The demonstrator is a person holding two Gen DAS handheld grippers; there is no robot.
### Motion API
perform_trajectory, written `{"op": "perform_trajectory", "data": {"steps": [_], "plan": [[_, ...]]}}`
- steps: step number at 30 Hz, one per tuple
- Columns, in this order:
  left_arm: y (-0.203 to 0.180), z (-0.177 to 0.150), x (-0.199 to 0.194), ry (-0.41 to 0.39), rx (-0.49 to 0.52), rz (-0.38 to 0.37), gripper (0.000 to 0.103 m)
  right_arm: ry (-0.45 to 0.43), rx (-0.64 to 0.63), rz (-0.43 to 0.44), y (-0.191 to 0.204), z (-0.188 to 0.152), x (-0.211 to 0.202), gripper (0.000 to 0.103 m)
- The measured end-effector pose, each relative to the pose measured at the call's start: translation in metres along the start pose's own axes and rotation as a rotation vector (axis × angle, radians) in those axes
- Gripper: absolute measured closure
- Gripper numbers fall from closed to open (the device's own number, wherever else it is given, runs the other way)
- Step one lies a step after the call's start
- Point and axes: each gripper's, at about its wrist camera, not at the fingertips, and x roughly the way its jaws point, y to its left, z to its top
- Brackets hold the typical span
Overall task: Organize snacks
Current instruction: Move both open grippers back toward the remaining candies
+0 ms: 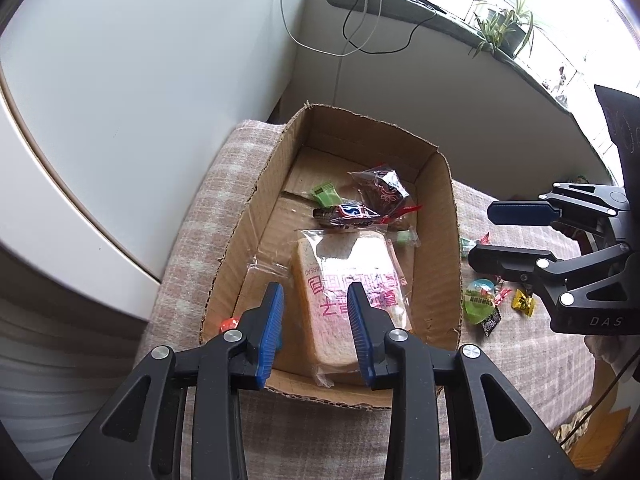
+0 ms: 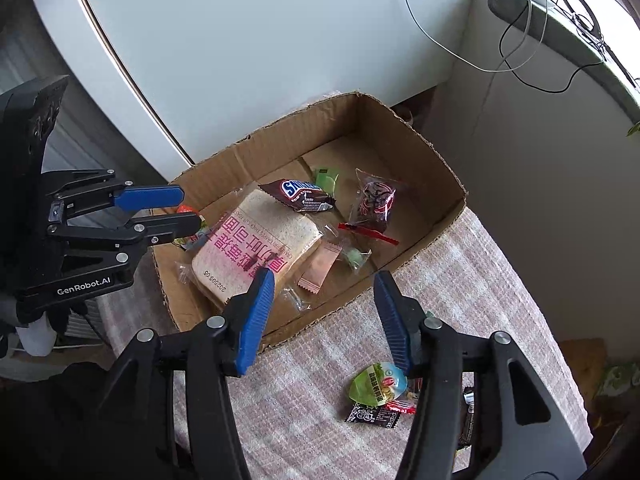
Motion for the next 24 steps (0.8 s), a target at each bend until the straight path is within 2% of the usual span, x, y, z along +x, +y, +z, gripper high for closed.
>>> {"op": "perform_trajectory", "data": {"steps": [7,11,15,16,19,24], "plan": [[-0.020,0.004,-0.002,-0.009,0.029,-0.031,0.071,-0.006,0.052,-0.046,-0.023,-0.022,-0.017,0.049],[-0.039,0.003,0.000,-0.007,0.058,-0.065,0.071,-0.017,0.135,-0.057,-0.052,-0.043,-0.031,0.049],[-0.063,0.001,0.003,0.004,0.099,-0.097,0.071,-0.042,0.208,-0.108,-0.081,-0.070,-0.047,0.048],[-0.069,0.000,0.004,0.008,0.109,-0.108,0.071,-0.044,0.233,-0.114,-0.090,-0.078,-0.050,0.047],[-0.089,-0.003,0.008,0.025,0.142,-0.142,0.071,-0.034,0.318,-0.115,-0.116,-0.100,-0.059,0.029],[-0.123,-0.009,0.016,0.053,0.203,-0.192,0.071,0.007,0.397,-0.133,-0.145,-0.137,-0.067,0.029]]}}
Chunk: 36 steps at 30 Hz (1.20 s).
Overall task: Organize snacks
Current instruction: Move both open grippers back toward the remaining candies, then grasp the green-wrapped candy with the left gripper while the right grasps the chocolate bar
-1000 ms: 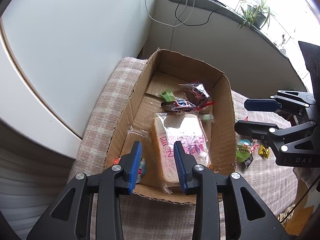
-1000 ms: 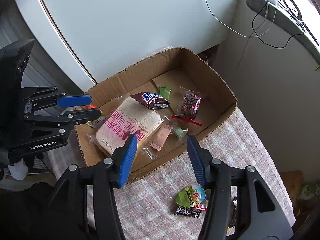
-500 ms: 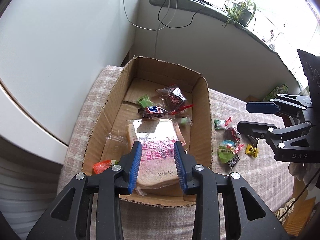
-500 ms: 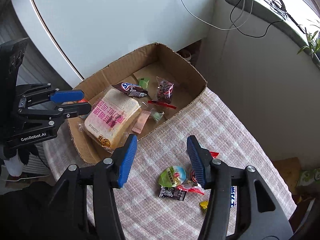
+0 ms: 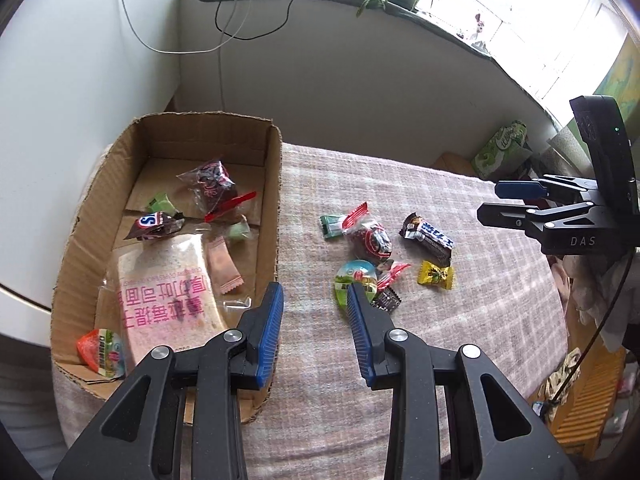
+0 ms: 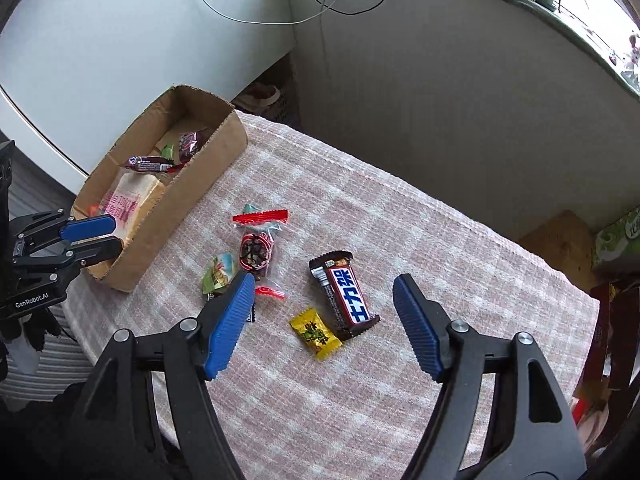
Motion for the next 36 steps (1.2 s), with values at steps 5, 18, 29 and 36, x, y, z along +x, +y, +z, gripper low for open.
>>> {"op": "perform_trajectory", "data": {"steps": [5,18,29,36], "plan": [[-0.026,-0.001,0.016,0.031,0.043,-0.035,0.071,0.021,0.027,-0.006,-0.017,-0.018,0.002,0.029],[-0.052,-0.002,0.064,0.112,0.062,-0.045,0.071,0.041,-0.013,0.012,-0.017,-0.022,0.024,0.029],[-0.038,-0.002,0.091,0.128,0.018,0.052,0.071,0.065,-0.064,0.044,-0.023,-0.012,0.050,0.029],[-0.039,-0.003,0.105,0.139,-0.006,0.057,0.071,0.089,-0.085,0.069,-0.020,-0.005,0.067,0.029]]}}
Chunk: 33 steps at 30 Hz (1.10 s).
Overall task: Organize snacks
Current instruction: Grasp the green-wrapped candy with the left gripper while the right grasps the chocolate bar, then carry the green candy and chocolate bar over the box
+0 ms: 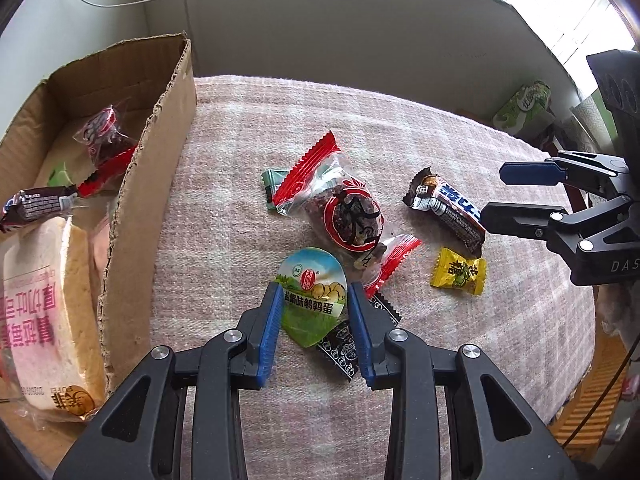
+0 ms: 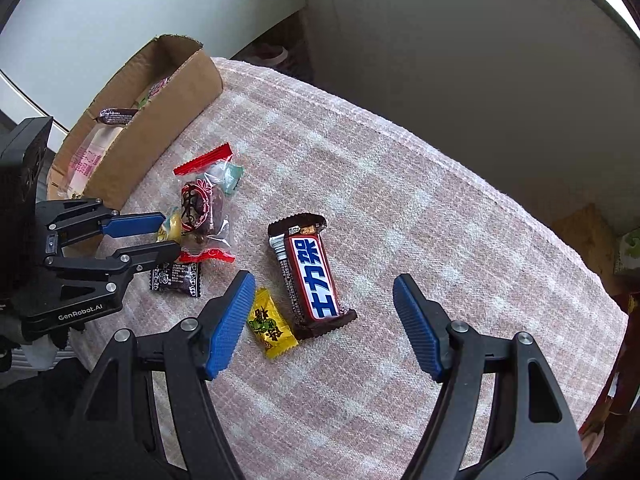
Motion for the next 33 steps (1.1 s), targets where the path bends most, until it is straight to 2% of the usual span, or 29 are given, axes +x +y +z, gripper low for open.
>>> {"op": "perform_trajectory", "data": {"steps": [12,15,17,19,33], "plan": [[0.007,0.002,0.000,-0.015,-0.009,-0.010,0.071,0.059,-0.041,-0.014,0.010,0.014,0.027,0.039],[0.006,0.003,0.000,-0.026,-0.008,-0.003,0.072,0.080,-0.050,-0.029,0.012,0.015,0.035,0.052],[0.006,0.004,0.000,-0.032,-0.010,-0.002,0.074,0.089,-0.046,-0.018,0.012,0.016,0.037,0.067],[0.005,0.005,-0.001,-0.041,-0.010,-0.006,0.078,0.090,-0.044,-0.019,0.013,0.015,0.039,0.073],[0.011,-0.001,-0.024,-0.078,-0.021,-0.043,0.079,0.042,-0.011,-0.032,0.007,0.000,0.011,0.073]]}}
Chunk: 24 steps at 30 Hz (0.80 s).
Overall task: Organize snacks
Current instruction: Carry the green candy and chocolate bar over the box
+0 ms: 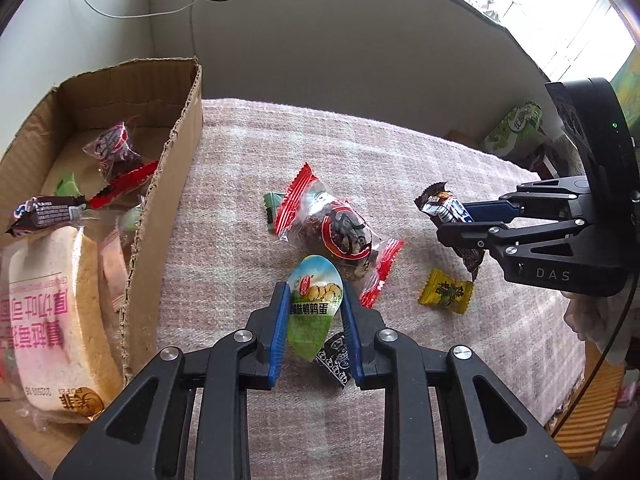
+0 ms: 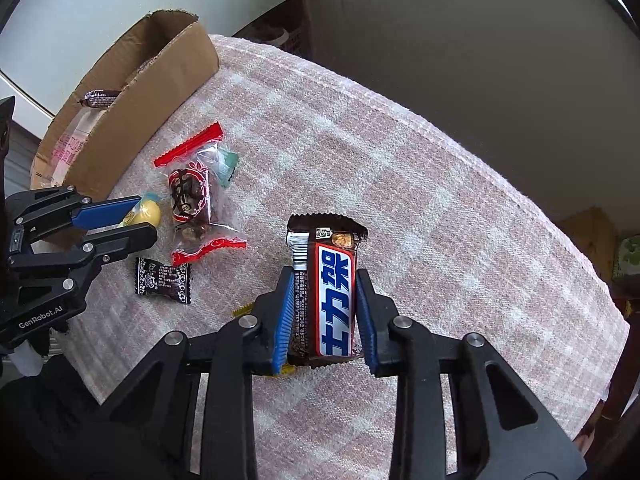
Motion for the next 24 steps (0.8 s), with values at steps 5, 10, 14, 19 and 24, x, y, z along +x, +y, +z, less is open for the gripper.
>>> {"op": "perform_trajectory", "data": {"steps": [5,10,14,19,24], "plan": [[0.002,0.001,-0.016,-0.017,0.000,-0.024,0.079,-0.016,0.001,-0.008,0.005,0.005,-0.011,0.073],[0.006,0.004,-0.035,-0.048,-0.005,-0.040,0.079,-0.036,-0.005,-0.010,0.015,0.010,-0.025,0.073],[0.016,0.007,-0.051,-0.072,-0.011,-0.045,0.079,-0.053,-0.012,-0.007,0.027,0.020,-0.034,0.073],[0.030,0.013,-0.069,-0.100,-0.019,-0.021,0.079,-0.073,-0.027,-0.001,0.047,0.038,-0.041,0.073],[0.055,0.013,-0.084,-0.125,-0.054,0.009,0.079,-0.087,-0.053,0.004,0.066,0.061,-0.045,0.073]]}}
